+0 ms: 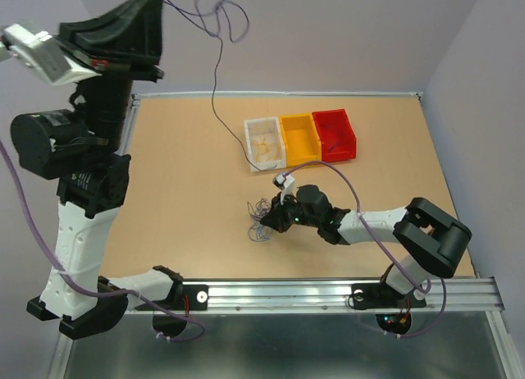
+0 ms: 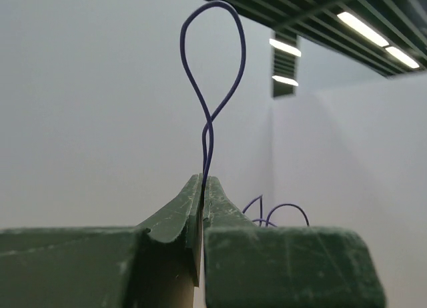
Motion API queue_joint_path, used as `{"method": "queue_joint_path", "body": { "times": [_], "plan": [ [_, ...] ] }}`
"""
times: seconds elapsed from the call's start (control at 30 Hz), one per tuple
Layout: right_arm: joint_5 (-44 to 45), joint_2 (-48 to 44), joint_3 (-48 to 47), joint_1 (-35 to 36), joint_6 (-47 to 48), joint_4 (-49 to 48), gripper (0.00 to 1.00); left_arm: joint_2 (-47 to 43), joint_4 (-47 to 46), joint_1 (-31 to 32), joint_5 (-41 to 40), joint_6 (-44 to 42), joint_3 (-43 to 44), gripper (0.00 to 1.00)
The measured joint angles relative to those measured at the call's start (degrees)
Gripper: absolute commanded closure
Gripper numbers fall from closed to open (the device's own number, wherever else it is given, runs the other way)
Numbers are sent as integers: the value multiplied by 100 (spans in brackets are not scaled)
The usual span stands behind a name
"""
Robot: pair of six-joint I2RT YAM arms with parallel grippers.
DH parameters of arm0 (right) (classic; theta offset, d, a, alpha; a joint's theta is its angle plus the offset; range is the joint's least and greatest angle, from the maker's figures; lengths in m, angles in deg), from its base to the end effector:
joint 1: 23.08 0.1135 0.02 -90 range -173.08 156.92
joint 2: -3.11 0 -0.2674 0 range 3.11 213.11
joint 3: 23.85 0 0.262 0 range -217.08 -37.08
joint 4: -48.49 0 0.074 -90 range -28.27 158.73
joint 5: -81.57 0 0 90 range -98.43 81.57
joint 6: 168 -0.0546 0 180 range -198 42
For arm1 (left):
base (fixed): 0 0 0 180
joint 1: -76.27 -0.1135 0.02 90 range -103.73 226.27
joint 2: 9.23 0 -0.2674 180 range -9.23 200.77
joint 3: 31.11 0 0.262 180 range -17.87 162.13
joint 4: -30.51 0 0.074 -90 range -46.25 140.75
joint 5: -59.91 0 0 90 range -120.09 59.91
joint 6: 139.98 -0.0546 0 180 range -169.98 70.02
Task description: Untangle the cables
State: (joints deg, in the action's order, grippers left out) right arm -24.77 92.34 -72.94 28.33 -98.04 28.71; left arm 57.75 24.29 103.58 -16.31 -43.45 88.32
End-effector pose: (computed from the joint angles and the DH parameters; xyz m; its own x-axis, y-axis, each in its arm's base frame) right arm 0.1971 0.2716 0.1680 -0.5173 -0.1210 -0.8472 -0.7848 0.4618 0.4132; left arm 0.1195 -0.0763 0.6758 0.6909 -0.4810 -0.5397 0.6384 0.7563 0.1430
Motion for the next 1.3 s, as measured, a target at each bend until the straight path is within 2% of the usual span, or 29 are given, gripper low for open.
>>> {"method": "queue_joint_path", "body": {
  "times": [0.1,0.13,0.2,0.23,0.3,0.33,0.43,0.6,0.8,1.0,1.1,1.3],
  "plan": [
    [229,-50,345,2,-264,83,92,105,142,-2,-1169,-101,365,100],
    [275,-81,398,2,-291,98,89,98,162,-4,-1362,-120,391,100],
    [431,-210,503,2,-361,192,69,44,192,-4,-1709,-170,361,100],
    [533,-352,562,2,-398,284,43,2,144,-4,-1755,-184,214,100],
    [691,-695,601,2,-400,479,19,-166,24,-4,-1665,-181,-343,100],
    [750,-914,601,2,-402,507,15,-254,20,-4,-1604,-177,-608,100],
    [970,-1582,592,4,-306,686,10,-474,-160,-4,-1010,-168,-1488,100],
    [1495,-2551,326,4,-63,1102,10,-568,-284,0,190,-232,-2889,100],
    [2594,-3687,216,2,190,1220,11,-367,-990,133,684,-339,-4175,100],
    [3512,-5077,1021,2,188,981,12,831,-1252,341,643,-450,-3853,100],
    [3683,-5381,1196,2,188,1023,12,1469,-1231,452,424,-492,-3467,100],
    [3845,-5613,1207,2,188,1071,12,2590,-999,564,-131,-452,-2107,100]
  ]
}}
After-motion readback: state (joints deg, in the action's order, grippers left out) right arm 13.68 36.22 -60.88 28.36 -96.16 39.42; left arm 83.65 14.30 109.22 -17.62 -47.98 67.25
